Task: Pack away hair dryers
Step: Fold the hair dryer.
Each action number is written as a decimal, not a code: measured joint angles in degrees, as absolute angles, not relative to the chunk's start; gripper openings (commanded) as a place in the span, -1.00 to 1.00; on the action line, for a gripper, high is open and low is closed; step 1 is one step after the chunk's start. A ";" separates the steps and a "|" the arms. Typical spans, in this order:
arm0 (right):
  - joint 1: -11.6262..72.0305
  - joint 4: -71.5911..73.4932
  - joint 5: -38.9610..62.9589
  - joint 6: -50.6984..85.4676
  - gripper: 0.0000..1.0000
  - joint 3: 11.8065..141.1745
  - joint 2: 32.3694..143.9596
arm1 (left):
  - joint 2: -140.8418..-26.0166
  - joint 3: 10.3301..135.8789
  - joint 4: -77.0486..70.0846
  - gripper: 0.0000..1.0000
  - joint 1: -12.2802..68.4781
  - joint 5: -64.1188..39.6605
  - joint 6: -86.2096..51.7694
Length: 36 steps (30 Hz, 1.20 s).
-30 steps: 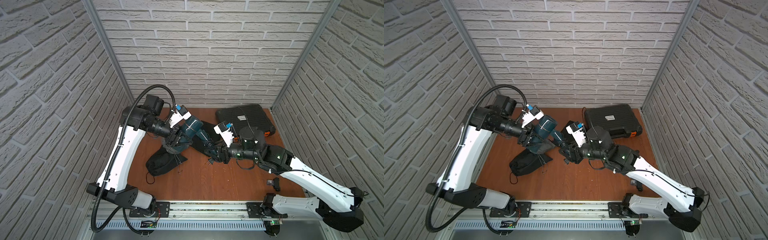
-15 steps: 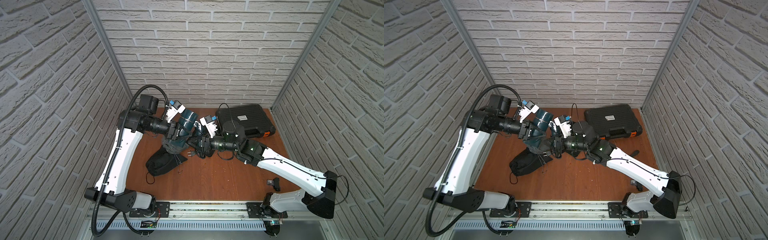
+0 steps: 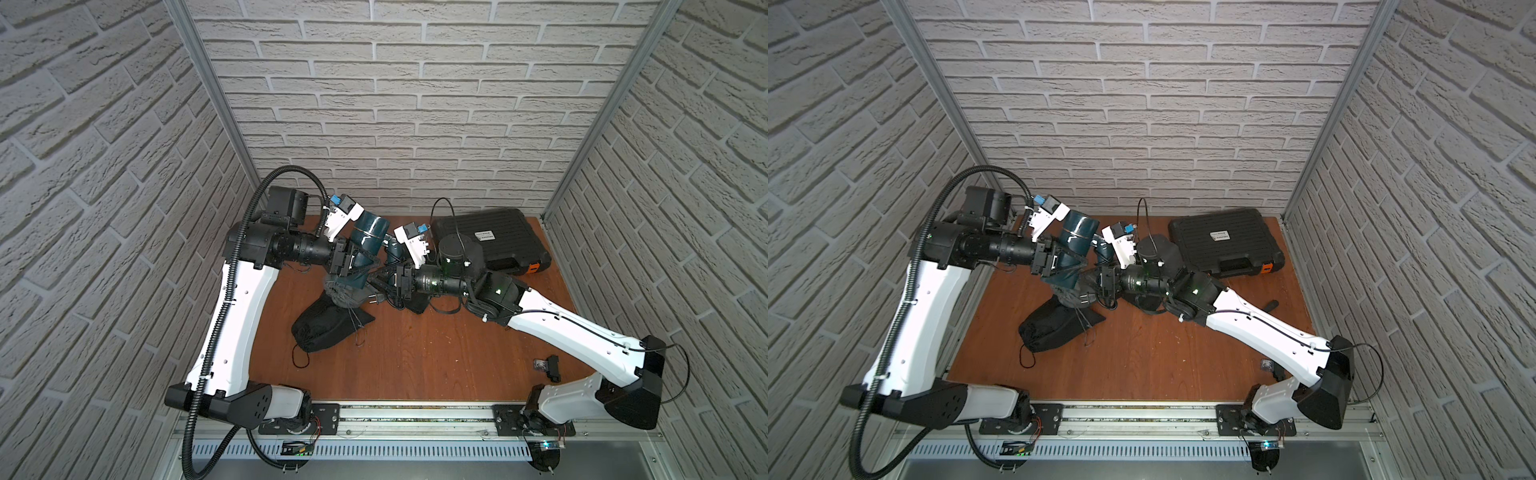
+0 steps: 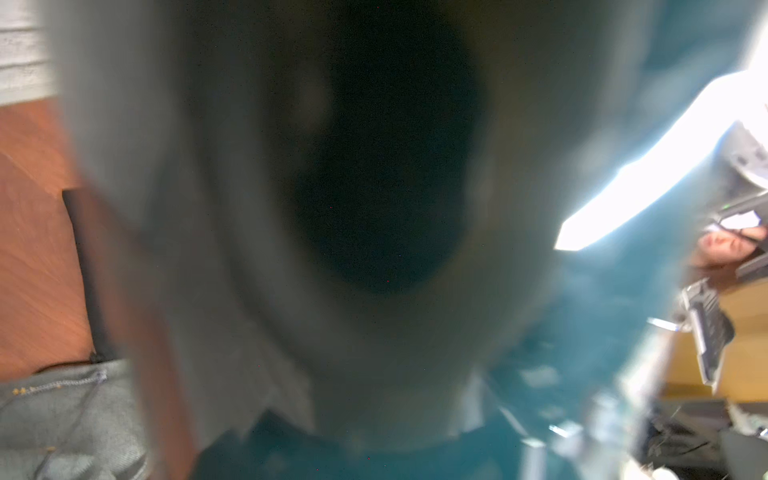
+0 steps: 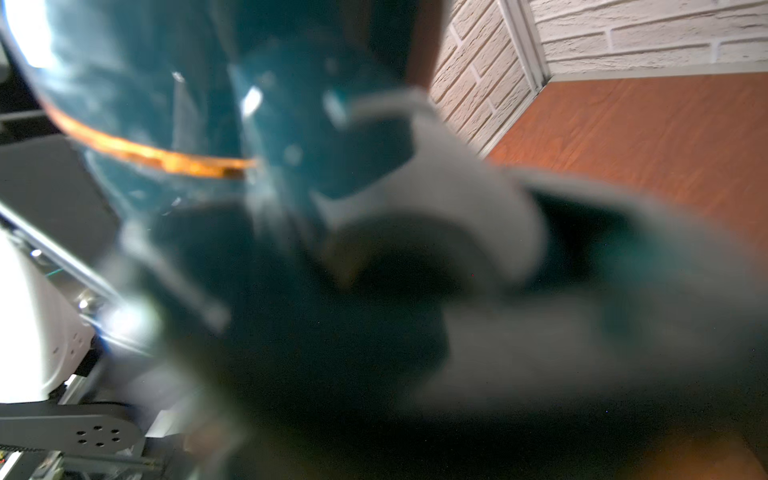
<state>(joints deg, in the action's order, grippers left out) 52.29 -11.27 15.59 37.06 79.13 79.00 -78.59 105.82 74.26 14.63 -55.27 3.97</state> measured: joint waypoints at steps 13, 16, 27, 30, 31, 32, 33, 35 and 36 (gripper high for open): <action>54.17 -21.26 10.96 33.85 0.07 73.32 65.23 | -79.57 106.78 75.83 -1.00 15.35 -59.48 7.77; 54.17 -21.34 11.22 33.74 -0.01 72.82 64.10 | -79.72 106.78 75.88 -1.00 15.11 -59.72 7.97; 53.01 -19.40 14.00 33.41 -0.92 72.66 67.33 | -79.92 106.76 76.47 -1.00 14.57 -60.77 8.38; 52.66 -18.50 15.07 33.61 -0.94 72.62 67.57 | -79.90 106.74 76.18 -1.00 14.24 -61.01 8.12; 52.56 -18.09 15.44 33.85 -0.94 72.60 67.75 | -79.85 106.52 75.99 -1.00 14.15 -61.10 7.81; 52.47 -17.80 15.68 34.00 -0.94 72.60 67.90 | -79.77 106.26 75.72 -1.00 14.06 -61.19 7.62; 52.31 -17.39 16.10 34.15 -0.94 72.60 68.20 | -79.61 105.82 75.35 -1.00 13.89 -61.23 7.35; 52.01 -16.60 17.12 34.61 -0.94 72.60 69.10 | -79.44 104.99 74.87 -1.00 13.54 -61.14 6.63; 51.86 -16.05 17.74 35.16 -0.94 72.60 69.65 | -79.33 104.51 74.65 -1.00 13.37 -61.06 6.31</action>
